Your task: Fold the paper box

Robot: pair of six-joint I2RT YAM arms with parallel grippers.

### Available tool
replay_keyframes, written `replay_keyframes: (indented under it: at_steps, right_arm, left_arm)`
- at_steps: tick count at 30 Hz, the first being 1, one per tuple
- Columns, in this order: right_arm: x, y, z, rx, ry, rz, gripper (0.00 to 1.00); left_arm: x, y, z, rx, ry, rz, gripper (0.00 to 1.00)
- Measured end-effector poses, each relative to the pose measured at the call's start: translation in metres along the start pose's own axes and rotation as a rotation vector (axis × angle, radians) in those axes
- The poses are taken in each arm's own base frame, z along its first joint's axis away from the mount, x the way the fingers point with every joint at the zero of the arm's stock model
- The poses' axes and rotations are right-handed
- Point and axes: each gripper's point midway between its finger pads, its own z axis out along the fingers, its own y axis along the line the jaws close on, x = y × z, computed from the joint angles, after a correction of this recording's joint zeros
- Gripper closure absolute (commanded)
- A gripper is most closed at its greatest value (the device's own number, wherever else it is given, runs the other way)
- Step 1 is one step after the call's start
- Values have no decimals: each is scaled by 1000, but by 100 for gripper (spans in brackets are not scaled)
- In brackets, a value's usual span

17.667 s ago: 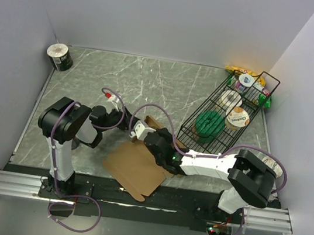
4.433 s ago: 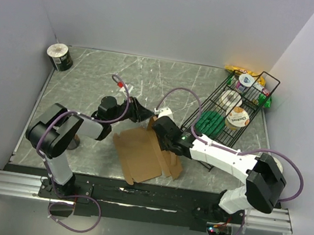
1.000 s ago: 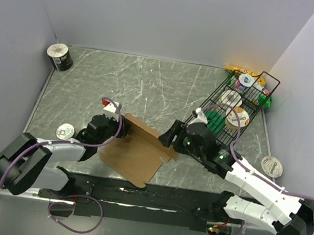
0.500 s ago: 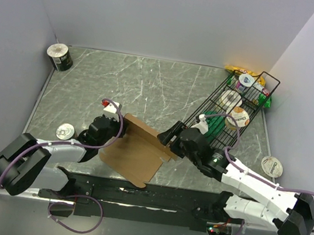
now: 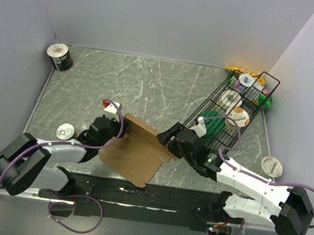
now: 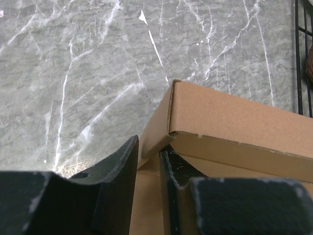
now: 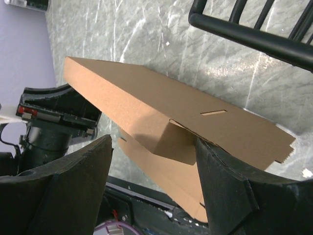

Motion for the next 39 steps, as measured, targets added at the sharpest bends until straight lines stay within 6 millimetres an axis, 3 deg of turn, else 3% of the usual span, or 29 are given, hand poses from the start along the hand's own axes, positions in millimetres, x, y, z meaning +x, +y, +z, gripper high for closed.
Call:
replay_keyframes:
  at_steps: [9,19,32,35,39]
  right_arm:
    - [-1,5,12,-21,-29,40,29]
    - [-6,7,25,-19,-81,79,49]
    - [-13,13,32,-43,-134,139,65]
    - [-14,13,35,-43,-143,148,61]
    - [-13,9,38,-29,-148,139,29]
  left_arm:
    - [0,-1,-1,-3,-2,3,72]
    - [-2,-2,-1,-4,-9,3,73]
    - [-2,0,-2,-21,-12,5,75]
    - [-2,1,-2,-24,-12,9,75]
    - [-2,3,-2,-33,-16,17,79]
